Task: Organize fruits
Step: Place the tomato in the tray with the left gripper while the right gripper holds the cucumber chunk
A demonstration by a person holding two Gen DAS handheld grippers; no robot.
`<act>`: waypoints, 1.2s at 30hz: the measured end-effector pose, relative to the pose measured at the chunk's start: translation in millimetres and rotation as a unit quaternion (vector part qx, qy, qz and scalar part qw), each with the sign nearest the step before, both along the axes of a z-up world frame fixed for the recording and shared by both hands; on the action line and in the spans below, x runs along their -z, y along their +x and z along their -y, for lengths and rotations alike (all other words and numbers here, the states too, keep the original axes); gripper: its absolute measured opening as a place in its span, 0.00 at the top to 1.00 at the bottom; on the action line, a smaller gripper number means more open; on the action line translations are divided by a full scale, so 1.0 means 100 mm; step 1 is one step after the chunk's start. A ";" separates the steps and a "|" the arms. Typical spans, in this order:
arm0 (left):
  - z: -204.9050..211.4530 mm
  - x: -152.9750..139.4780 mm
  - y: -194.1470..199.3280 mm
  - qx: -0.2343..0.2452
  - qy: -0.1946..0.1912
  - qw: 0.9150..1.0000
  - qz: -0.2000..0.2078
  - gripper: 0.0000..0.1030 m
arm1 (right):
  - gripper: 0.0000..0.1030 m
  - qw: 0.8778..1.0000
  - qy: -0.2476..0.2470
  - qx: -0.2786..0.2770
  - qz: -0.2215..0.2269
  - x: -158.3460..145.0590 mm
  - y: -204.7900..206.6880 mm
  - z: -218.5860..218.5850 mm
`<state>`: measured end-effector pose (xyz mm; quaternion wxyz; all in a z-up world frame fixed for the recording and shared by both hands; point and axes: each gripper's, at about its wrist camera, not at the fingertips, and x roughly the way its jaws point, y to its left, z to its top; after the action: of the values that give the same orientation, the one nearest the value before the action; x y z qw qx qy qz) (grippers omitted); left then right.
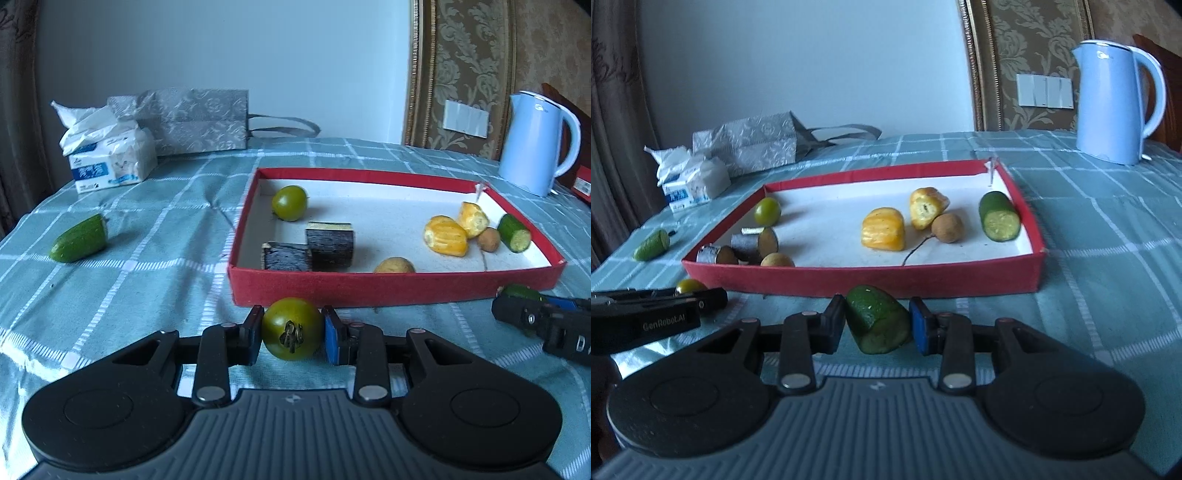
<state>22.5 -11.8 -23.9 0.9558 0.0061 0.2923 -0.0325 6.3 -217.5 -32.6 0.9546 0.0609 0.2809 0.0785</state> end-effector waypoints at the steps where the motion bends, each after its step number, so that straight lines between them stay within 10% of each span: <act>1: 0.01 -0.01 -0.03 0.008 -0.001 1.000 0.004 0.69 | 0.66 1.000 0.004 0.004 0.002 0.00 -0.01 0.03; 18: 0.35 -0.32 0.04 0.072 -0.016 0.996 0.059 0.69 | 0.66 1.000 0.024 0.017 0.005 0.01 -0.03 0.12; 36: 0.57 -0.20 1.02 0.031 -0.001 1.000 0.004 0.69 | 0.66 0.999 0.031 0.012 -0.005 0.02 0.01 0.12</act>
<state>124.4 -68.7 -3.5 0.9555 0.0144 0.2880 -0.0625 7.0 -229.1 -34.4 0.9517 0.0943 0.2824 0.0756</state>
